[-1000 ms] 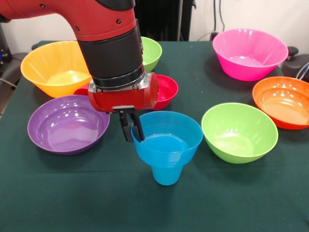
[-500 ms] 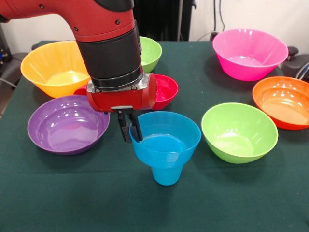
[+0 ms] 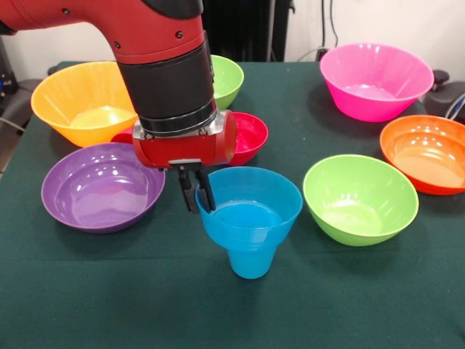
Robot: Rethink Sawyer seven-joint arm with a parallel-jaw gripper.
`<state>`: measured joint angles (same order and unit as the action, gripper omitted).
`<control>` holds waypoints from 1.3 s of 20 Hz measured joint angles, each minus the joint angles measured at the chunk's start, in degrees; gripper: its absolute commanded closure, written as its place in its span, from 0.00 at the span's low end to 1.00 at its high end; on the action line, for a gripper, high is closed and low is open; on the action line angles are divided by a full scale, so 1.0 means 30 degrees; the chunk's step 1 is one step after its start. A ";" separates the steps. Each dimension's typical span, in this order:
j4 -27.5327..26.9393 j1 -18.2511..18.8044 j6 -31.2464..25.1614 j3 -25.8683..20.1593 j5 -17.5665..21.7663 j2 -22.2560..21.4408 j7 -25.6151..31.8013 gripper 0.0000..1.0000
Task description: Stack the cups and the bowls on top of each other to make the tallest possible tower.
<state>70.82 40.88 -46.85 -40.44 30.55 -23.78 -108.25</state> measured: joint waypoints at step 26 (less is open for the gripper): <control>0.1238 0.0520 0.0000 0.0011 0.0238 -0.0016 0.0000 1.00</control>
<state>74.54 42.44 -46.85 -40.41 31.26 -23.83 -108.25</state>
